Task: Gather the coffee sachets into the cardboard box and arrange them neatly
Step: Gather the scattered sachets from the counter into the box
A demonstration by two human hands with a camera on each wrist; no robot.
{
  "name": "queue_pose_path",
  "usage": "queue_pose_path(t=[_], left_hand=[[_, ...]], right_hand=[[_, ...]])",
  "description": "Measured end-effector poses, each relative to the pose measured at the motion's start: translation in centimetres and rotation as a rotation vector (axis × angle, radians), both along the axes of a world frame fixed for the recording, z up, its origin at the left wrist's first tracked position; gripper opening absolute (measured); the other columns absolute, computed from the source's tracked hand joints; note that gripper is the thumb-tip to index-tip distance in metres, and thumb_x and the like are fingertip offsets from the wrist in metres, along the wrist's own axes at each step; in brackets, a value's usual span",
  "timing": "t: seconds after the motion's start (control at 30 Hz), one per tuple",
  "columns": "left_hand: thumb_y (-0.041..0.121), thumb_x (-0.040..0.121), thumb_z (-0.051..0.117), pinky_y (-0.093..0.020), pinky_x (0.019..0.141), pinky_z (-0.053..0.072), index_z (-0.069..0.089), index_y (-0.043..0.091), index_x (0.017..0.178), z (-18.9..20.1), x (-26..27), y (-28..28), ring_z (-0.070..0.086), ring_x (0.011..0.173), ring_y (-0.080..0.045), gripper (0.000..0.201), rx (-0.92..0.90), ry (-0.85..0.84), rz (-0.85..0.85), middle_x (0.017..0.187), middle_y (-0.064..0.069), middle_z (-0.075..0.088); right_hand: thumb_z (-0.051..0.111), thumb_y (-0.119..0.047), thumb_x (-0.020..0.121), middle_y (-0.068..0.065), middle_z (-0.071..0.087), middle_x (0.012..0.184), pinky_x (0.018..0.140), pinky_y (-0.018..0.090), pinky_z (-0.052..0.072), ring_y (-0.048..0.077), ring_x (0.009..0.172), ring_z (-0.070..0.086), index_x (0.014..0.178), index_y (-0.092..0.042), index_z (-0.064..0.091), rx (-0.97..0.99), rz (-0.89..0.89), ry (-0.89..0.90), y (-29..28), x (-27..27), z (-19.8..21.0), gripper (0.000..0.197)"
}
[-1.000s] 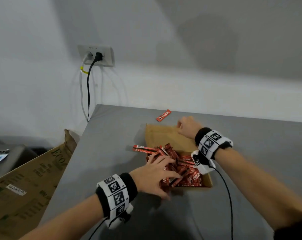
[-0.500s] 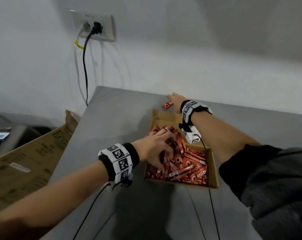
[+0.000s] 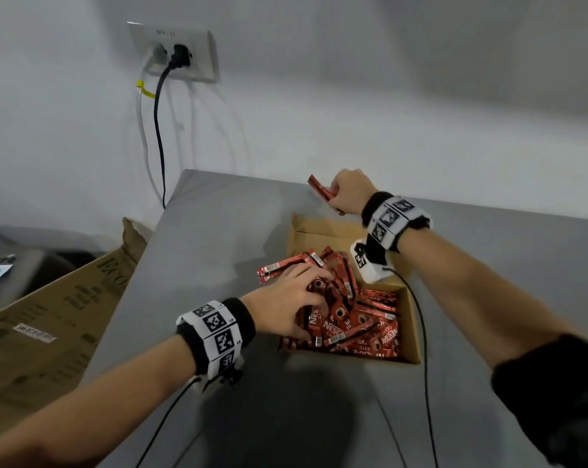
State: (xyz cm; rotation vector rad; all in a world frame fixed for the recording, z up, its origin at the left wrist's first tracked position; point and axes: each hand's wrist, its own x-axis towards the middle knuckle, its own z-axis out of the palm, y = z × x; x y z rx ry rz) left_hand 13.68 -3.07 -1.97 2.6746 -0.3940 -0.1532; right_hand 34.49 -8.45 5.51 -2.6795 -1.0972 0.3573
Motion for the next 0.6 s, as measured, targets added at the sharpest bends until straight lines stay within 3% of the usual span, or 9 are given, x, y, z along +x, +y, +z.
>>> queue_pose_path(t=[0.13,0.17,0.23,0.3,0.43,0.5,0.6], left_hand=[[0.034,0.072,0.076,-0.036,0.115,0.008,0.066,0.023,0.108,-0.6,-1.7,0.0,0.015,0.136,-0.022,0.039,-0.060,-0.012,0.079,0.146,-0.006,0.027],[0.036,0.071,0.076,-0.038,0.115,0.011,0.067,0.022,0.107,-0.8,-2.1,0.1,0.018,0.136,-0.024,0.039,-0.054,-0.017,0.081,0.145,-0.008,0.028],[0.039,0.069,0.077,-0.044,0.114,0.019,0.067,0.023,0.104,-0.9,-2.6,0.4,0.024,0.134,-0.026,0.040,-0.025,-0.031,0.066,0.143,-0.009,0.031],[0.040,0.068,0.077,-0.042,0.114,0.020,0.067,0.025,0.104,-0.6,-3.1,0.5,0.026,0.133,-0.026,0.040,0.015,-0.038,0.051,0.142,-0.009,0.032],[0.036,0.069,0.076,-0.031,0.110,0.013,0.067,0.023,0.103,-0.5,-4.5,0.8,0.028,0.133,-0.024,0.038,0.042,-0.102,0.054,0.141,-0.009,0.035],[0.037,0.069,0.075,-0.031,0.110,0.012,0.067,0.022,0.104,-0.5,-5.2,0.8,0.028,0.132,-0.025,0.039,0.062,-0.111,0.054,0.141,-0.009,0.036],[0.049,0.074,0.066,-0.035,0.112,0.015,0.065,0.023,0.106,0.5,-5.5,0.8,0.029,0.132,-0.023,0.041,0.073,-0.149,0.049,0.140,-0.007,0.036]], right_hand=[[0.061,0.000,0.081,0.007,0.065,0.074,0.046,0.011,0.044,0.014,0.059,0.058,0.093,-0.005,0.063,0.216,-0.077,0.242,-4.2,-6.7,0.0,0.014],[0.063,-0.002,0.081,0.003,0.061,0.075,0.048,0.011,0.045,0.014,0.064,0.057,0.095,-0.008,0.059,0.222,-0.080,0.274,-5.1,-8.4,-0.5,0.016],[0.069,-0.010,0.080,0.002,0.061,0.084,0.068,0.022,0.051,0.018,0.080,0.059,0.097,-0.009,0.059,0.183,-0.065,0.251,-6.7,-10.5,-1.4,0.020],[0.071,-0.012,0.079,0.004,0.062,0.087,0.077,0.031,0.053,0.020,0.086,0.061,0.094,-0.008,0.060,0.133,-0.054,0.236,-8.2,-11.8,-1.9,0.019],[0.073,-0.012,0.078,0.003,0.064,0.077,0.066,0.023,0.056,0.013,0.067,0.064,0.095,-0.006,0.059,0.117,-0.055,0.330,-10.2,-14.6,-3.1,0.022],[0.073,-0.014,0.079,0.007,0.067,0.072,0.059,0.021,0.056,0.009,0.056,0.063,0.098,-0.002,0.060,0.143,-0.054,0.365,-10.2,-15.7,-3.6,0.026],[0.074,-0.025,0.077,0.008,0.069,0.073,0.062,0.025,0.057,0.012,0.057,0.064,0.094,-0.003,0.065,0.169,-0.047,0.305,-10.2,-16.1,-3.1,0.029]])
